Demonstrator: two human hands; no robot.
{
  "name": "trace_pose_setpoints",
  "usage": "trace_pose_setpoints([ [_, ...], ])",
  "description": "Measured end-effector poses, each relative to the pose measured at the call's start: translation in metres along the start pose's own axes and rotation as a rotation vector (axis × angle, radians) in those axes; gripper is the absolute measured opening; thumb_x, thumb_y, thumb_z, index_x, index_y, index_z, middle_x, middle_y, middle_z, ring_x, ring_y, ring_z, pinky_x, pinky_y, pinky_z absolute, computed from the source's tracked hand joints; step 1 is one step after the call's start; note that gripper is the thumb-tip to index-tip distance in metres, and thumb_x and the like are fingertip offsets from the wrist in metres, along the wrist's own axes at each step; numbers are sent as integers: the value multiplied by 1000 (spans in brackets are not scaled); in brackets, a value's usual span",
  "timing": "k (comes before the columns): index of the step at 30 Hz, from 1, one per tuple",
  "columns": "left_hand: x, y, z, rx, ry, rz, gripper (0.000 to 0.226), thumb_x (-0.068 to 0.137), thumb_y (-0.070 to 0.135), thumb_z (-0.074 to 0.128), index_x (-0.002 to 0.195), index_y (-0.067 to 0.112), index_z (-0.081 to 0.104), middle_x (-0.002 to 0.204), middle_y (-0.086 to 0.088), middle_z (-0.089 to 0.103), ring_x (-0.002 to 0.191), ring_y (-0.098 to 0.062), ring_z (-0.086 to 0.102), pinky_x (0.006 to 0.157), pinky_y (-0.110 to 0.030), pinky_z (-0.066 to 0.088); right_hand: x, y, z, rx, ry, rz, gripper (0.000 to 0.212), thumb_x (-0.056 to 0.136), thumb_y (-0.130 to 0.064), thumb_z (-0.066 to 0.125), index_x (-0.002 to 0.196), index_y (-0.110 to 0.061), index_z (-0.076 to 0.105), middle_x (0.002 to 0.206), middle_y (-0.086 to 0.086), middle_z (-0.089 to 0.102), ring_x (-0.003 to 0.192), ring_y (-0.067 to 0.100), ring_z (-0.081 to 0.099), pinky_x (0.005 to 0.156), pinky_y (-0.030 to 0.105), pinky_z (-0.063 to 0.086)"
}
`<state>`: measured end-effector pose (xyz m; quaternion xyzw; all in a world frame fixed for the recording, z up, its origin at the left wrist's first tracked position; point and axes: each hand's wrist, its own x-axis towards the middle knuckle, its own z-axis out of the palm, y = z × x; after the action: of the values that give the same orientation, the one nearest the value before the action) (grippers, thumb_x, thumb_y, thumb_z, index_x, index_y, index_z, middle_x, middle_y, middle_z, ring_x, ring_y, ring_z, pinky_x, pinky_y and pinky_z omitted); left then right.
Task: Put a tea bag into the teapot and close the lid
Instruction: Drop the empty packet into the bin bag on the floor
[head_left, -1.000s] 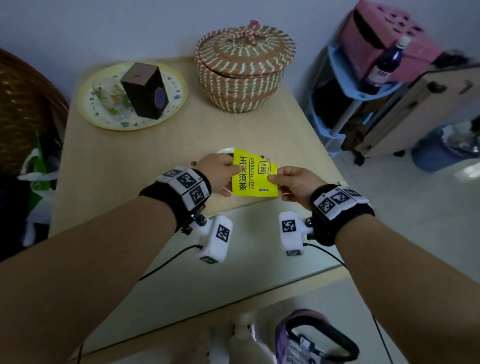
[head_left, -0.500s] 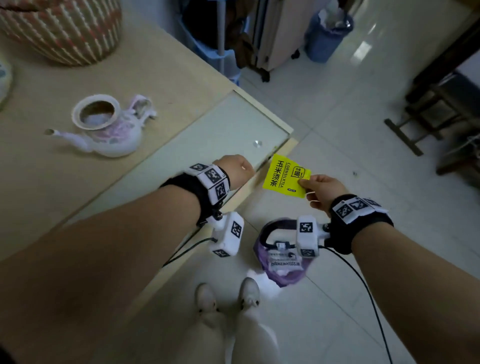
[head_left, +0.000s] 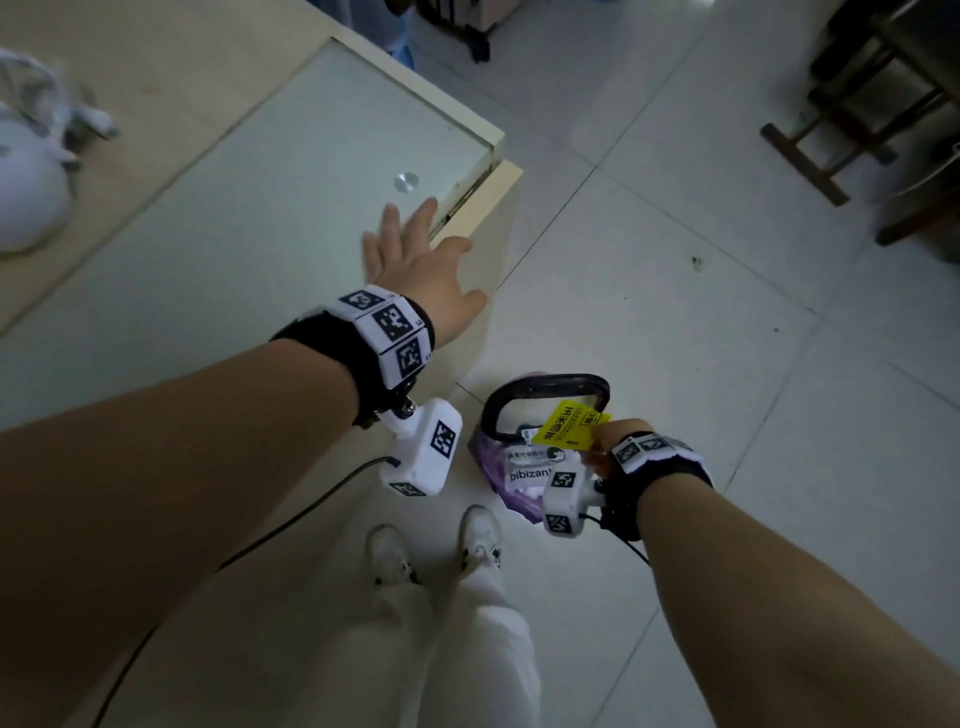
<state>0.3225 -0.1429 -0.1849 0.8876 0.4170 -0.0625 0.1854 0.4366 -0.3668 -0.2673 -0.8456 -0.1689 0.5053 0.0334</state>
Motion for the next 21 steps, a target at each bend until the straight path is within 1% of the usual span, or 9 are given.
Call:
trace_pose_setpoints([
  [1,0,-1,0,-2,5,2,62,75,46,52,134,33,40,160,2,0,146,-32,-12,116,-47,-10,4,5,4,-46,24,-29,29,89,-19,49,118,-15,50,135,12,52,112,24,57,56,15,56],
  [3,-1,-2,-3,-20,0,6,61,76,44,53,135,33,40,160,2,1,146,-30,-12,116,-46,-10,6,9,8,-156,-35,-17,33,87,-22,51,119,-17,50,143,10,44,121,24,51,81,25,56],
  [4,-2,-2,-5,-31,-5,8,61,76,44,53,135,32,40,160,2,2,146,-30,-11,117,-46,-9,4,11,11,-117,10,8,38,85,-26,52,122,-19,50,146,9,40,124,26,49,91,33,52],
  [5,-3,-2,-8,-43,-9,9,60,77,43,53,135,32,41,160,2,3,146,-29,-10,117,-45,-9,-1,11,12,-86,44,17,42,82,-28,53,124,-23,50,147,7,38,124,28,49,94,36,49],
  [7,-5,-1,-13,-72,-14,4,58,78,41,54,134,30,43,159,2,5,147,-27,-8,117,-44,-8,-4,17,13,-121,50,11,41,80,-28,54,121,-25,52,143,5,44,118,27,54,90,35,49],
  [11,-10,-1,-21,-156,-16,3,54,80,37,56,132,26,46,158,-1,15,147,-25,0,119,-41,1,-11,8,12,50,17,12,25,83,-20,53,107,-12,57,122,10,62,111,27,58,90,34,50],
  [14,-13,-4,-36,-241,-40,-9,48,81,34,56,128,24,51,151,-4,28,141,-24,24,115,-36,21,-21,-20,5,367,68,-13,6,86,-18,53,80,-17,56,97,11,63,74,22,63,62,25,51],
  [16,-16,-6,-49,-310,-77,-39,44,82,34,54,125,24,54,145,-7,39,131,-25,41,105,-33,34,-30,-42,3,514,112,-35,18,86,-19,52,68,-21,52,83,6,62,59,15,58,50,21,44],
  [21,-28,-25,-99,-455,-136,-117,37,88,31,52,123,19,57,134,-6,56,119,-24,53,88,-23,35,-79,-130,-21,530,110,-291,15,88,-21,49,76,-17,55,73,0,61,58,16,56,53,25,42],
])
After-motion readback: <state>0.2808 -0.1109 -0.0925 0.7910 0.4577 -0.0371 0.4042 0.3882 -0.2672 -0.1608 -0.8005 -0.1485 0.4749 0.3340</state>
